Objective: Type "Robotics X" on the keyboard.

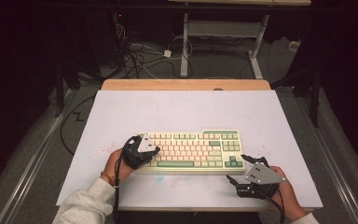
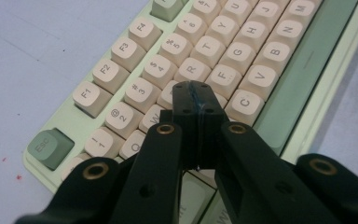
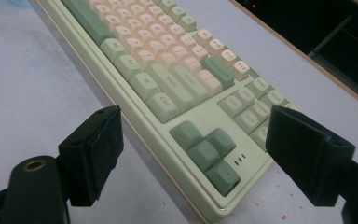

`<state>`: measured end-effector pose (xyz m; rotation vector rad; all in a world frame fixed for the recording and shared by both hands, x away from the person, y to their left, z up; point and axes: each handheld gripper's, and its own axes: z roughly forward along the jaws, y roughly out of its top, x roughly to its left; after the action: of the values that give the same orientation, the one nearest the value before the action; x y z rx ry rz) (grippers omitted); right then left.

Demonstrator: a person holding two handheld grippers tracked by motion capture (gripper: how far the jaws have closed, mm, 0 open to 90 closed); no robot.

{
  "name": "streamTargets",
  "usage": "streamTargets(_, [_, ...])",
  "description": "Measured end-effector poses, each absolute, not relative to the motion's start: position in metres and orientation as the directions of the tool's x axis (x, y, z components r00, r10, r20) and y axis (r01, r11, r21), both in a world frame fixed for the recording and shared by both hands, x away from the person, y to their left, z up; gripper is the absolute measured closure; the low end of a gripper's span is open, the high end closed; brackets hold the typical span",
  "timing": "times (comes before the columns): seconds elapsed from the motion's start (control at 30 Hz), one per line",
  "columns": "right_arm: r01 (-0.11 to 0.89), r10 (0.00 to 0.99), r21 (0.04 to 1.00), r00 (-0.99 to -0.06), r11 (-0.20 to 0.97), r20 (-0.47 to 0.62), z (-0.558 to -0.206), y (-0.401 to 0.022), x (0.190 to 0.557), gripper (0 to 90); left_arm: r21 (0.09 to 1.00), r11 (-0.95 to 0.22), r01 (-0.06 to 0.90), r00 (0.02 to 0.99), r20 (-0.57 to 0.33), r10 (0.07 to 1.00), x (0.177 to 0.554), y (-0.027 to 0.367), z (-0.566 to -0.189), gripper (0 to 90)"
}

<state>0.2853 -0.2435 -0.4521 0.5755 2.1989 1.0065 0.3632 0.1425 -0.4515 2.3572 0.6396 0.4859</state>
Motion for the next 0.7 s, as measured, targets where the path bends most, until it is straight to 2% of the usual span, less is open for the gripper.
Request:
streamTargets(0.13, [0.122, 0.611, 0.779, -0.699, 0.615, -0.372, -0.453, -0.243, 0.285, 19.8, 0.647, -0.681, 0.344, 0.81, 0.163, 0.564, 0.366, 0.143, -0.455, 87.6])
streamTargets(0.63, [0.119, 0.613, 0.784, -0.698, 0.61, -0.371, -0.451, -0.243, 0.285, 19.8, 0.696, -0.661, 0.28, 0.805, 0.205, 0.557, 0.356, 0.143, -0.442, 87.5])
streamTargets(0.7, [0.12, 0.613, 0.784, -0.698, 0.609, -0.37, -0.451, -0.243, 0.285, 19.8, 0.707, -0.656, 0.266, 0.804, 0.213, 0.555, 0.355, 0.144, -0.441, 84.3])
